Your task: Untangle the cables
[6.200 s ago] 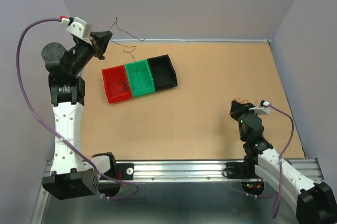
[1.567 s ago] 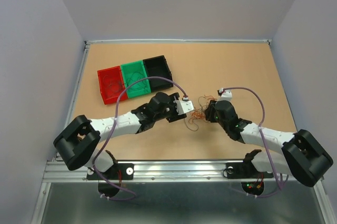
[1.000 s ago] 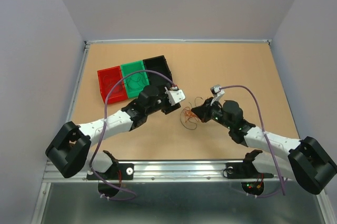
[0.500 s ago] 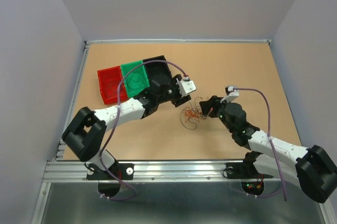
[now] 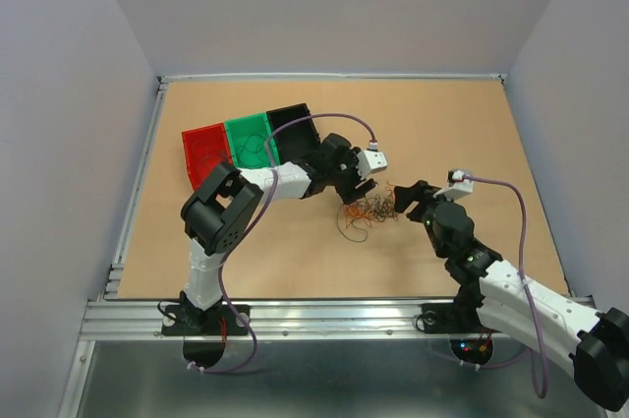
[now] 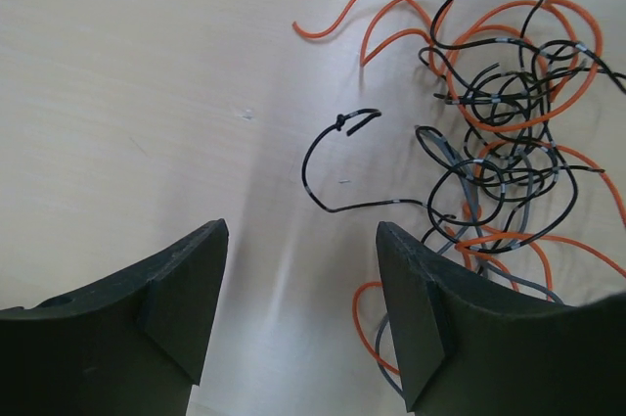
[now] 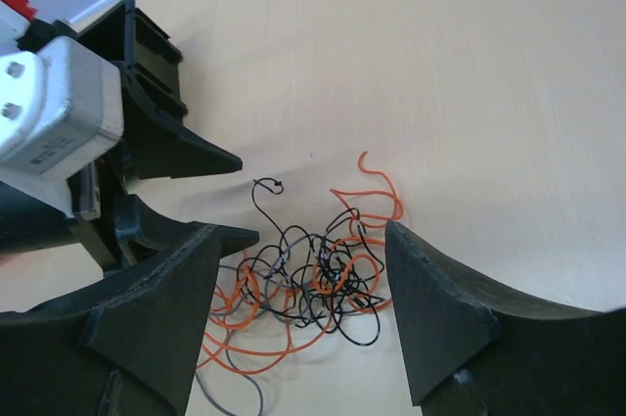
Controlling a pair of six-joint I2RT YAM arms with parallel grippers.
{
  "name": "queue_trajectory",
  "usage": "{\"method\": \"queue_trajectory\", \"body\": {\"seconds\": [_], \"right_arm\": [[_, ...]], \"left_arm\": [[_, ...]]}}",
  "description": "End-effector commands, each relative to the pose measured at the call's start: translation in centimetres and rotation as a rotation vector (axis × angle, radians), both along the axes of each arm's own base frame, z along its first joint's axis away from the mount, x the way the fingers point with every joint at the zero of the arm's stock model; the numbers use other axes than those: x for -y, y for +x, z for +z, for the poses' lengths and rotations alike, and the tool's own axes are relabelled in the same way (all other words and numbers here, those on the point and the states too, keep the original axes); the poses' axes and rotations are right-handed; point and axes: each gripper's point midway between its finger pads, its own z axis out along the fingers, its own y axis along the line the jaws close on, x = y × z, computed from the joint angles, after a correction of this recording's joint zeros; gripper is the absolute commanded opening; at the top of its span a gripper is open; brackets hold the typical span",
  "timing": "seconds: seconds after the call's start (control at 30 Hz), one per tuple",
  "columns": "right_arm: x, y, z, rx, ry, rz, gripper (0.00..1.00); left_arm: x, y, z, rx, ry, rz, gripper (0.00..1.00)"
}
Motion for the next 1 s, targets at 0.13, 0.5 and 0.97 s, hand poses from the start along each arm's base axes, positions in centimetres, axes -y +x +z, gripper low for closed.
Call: {"method": "queue_trajectory", "body": {"seconds": [0.13, 0.5, 0.97], "right_arm": [[0.3, 0.1, -0.7, -0.015, -0.012, -0.024, 0.71], [-0.4, 0.1, -0.6, -0.007, -0.01, 0.013, 0.68], [-3.7, 0.5, -0.7, 0.066, -0.028, 0.18, 0.68]], "left_arm": [[2.8, -0.5, 4.0, -0.015, -0.118, -0.079, 0.68], [3.6, -0.2, 2.2, -0.069, -0.1, -0.086, 0.17], [2.4, -1.5, 15.0, 0.029, -0.294, -0.116, 0.0]]}}
